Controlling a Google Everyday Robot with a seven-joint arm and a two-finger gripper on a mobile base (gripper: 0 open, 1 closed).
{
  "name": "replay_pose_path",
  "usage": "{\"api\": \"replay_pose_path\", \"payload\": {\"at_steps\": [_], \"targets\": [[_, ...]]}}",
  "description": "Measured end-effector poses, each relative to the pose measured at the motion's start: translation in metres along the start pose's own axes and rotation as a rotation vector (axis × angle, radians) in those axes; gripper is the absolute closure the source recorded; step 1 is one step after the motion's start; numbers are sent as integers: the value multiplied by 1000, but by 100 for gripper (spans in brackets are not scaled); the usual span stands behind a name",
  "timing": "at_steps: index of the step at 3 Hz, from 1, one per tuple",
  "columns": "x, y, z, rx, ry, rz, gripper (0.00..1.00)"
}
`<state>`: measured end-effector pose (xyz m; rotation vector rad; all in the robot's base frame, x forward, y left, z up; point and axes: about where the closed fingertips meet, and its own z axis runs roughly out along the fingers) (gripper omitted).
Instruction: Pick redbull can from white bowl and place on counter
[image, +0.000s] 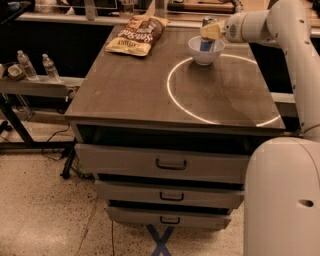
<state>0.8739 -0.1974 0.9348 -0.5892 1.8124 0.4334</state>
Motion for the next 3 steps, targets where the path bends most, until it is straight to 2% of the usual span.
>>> {"api": "replay_pose_path", "payload": {"at_steps": [1,2,3], "targets": [[-22,22,-9,-69,-32,-44,89],[-57,52,-38,-141,-71,-146,100],[-73,69,-73,-187,-100,-202,100]]}}
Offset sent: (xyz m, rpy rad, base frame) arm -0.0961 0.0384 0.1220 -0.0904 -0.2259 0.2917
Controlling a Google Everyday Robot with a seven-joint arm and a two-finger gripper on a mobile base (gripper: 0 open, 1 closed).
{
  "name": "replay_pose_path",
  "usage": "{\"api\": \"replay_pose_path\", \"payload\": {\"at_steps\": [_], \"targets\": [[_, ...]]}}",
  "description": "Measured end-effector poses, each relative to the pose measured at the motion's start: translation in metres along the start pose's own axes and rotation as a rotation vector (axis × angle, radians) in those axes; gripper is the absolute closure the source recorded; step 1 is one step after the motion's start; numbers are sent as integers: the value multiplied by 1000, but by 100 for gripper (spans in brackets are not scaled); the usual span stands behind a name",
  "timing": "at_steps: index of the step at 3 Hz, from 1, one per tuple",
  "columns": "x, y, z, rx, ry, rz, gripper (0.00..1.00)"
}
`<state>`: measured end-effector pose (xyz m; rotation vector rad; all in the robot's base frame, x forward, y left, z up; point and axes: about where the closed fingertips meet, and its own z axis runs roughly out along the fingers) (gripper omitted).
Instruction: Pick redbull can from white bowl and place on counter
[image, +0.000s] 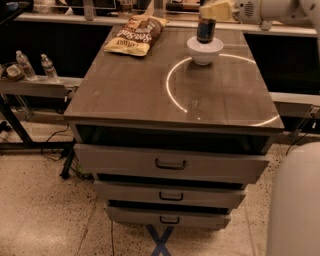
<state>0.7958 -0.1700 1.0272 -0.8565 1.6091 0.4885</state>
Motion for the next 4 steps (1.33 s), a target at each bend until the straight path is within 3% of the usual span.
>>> {"api": "replay_pose_path", "payload": {"at_steps": [1,2,3,4], "targets": [[4,13,-30,-40,-18,-2,100],[24,25,-45,-88,-18,-3,100],[59,44,-49,-167,-18,-24,100],[79,56,-45,-217,-25,-39,100]]}}
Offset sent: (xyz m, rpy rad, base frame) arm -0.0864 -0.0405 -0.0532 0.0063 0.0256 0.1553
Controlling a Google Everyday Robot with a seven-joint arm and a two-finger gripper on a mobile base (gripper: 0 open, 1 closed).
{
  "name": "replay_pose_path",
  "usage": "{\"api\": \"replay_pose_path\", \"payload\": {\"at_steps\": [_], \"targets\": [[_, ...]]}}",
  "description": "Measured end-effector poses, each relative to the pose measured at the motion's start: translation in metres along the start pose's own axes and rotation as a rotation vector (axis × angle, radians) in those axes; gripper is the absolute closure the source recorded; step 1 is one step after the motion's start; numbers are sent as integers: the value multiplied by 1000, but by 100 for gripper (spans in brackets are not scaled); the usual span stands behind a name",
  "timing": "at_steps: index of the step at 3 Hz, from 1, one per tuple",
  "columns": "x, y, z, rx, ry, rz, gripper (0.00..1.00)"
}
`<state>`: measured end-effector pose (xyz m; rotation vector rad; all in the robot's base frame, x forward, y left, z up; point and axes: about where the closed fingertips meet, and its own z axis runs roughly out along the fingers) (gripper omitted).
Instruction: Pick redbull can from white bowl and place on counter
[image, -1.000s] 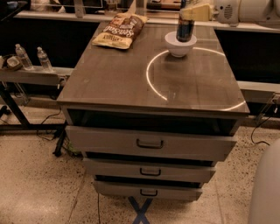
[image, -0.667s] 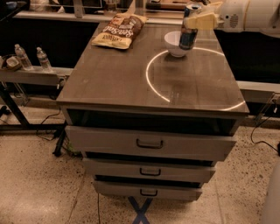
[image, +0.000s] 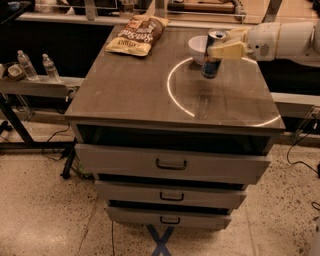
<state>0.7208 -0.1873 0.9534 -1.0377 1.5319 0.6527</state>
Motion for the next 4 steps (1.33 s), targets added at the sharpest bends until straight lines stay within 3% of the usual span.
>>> {"api": "replay_pose_path", "payload": {"at_steps": [2,4], "targets": [[27,15,24,-88,33,-28,60],[44,17,35,-119,71,-3,13]]}}
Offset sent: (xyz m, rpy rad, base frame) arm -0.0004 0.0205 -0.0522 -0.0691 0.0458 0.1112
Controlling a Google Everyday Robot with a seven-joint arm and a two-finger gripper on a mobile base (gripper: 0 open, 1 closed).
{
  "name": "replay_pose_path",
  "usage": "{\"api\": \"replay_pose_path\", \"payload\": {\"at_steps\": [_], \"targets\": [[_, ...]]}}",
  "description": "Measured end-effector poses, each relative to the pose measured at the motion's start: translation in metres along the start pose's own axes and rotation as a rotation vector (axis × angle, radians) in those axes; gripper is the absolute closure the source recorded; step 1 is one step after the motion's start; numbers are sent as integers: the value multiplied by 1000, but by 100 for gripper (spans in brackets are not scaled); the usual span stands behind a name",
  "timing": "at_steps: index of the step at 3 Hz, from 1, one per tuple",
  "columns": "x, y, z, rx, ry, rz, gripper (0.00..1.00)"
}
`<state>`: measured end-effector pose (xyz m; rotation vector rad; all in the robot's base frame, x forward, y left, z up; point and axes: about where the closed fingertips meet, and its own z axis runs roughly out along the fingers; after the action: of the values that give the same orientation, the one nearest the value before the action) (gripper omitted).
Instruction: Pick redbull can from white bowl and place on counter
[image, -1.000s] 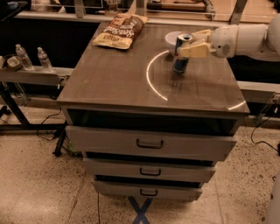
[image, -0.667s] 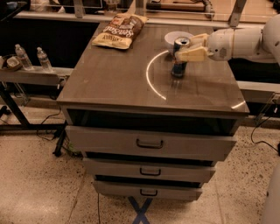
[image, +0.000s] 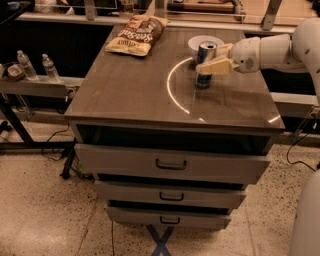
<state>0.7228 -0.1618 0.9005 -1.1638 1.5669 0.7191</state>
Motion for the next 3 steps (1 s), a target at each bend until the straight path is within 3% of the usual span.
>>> {"api": "replay_pose_path", "payload": {"at_steps": [1,2,3], "targets": [[5,-8,-12,37,19,6,0],[3,-23,-59,154,48,-5,0],[-12,-33,-134,348,90,-20,0]]}}
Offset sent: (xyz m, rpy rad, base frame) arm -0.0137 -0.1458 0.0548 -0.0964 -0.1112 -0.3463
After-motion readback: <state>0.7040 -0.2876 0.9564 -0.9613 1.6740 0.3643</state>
